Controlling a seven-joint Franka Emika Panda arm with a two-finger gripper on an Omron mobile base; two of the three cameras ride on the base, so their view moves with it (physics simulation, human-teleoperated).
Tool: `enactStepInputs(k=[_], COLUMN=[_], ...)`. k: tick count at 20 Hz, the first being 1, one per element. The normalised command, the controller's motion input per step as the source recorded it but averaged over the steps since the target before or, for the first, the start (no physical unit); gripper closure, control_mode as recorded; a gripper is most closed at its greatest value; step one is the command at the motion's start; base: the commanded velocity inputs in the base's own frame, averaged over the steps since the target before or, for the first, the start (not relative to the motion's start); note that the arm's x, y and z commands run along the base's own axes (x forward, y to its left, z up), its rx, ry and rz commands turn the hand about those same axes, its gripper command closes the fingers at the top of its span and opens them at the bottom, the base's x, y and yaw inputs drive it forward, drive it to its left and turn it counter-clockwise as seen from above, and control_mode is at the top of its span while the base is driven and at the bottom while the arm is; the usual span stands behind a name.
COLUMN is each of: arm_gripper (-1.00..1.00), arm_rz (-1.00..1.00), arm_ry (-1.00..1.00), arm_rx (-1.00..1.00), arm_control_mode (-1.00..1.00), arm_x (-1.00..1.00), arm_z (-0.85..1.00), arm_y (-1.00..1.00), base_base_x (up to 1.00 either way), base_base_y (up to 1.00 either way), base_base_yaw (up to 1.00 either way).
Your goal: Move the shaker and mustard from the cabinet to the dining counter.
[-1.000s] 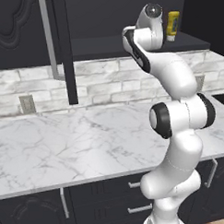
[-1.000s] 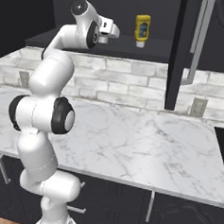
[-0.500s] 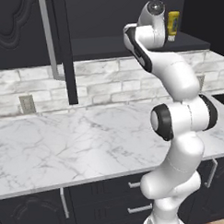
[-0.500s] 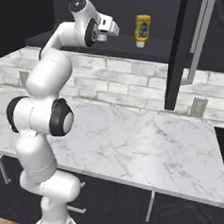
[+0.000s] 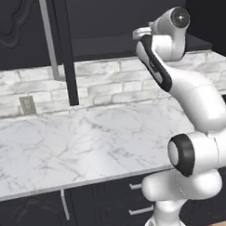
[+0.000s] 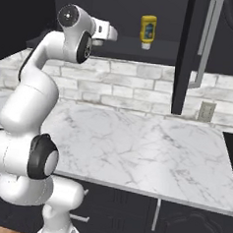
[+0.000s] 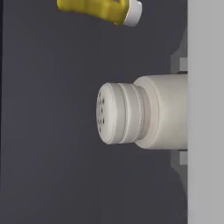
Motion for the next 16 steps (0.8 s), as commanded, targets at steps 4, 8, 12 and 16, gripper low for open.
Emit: enactStepInputs(k=[4, 8, 12, 16], arm_gripper=[1.0, 1.0, 1.0, 1.0], arm_rz=[0.14, 0.19, 0.12, 0.0], arm_ry=[-0.25, -0.17, -0.08, 0.01], arm_rx=[0.0, 0.0, 0.0, 0.0], arm_control_mode=[-1.0, -1.0, -1.0, -1.0], arm_x=[-1.0, -1.0, -1.0, -1.0], arm_z=[0.0, 0.0, 0.0, 0.0], arm_y=[-0.09, 0.0, 0.06, 0.01], base_base_x=[0.0, 0.0, 0.0, 0.0], base_base_y=[0.0, 0.0, 0.0, 0.0], base_base_yaw=[0.0, 0.0, 0.0, 0.0])
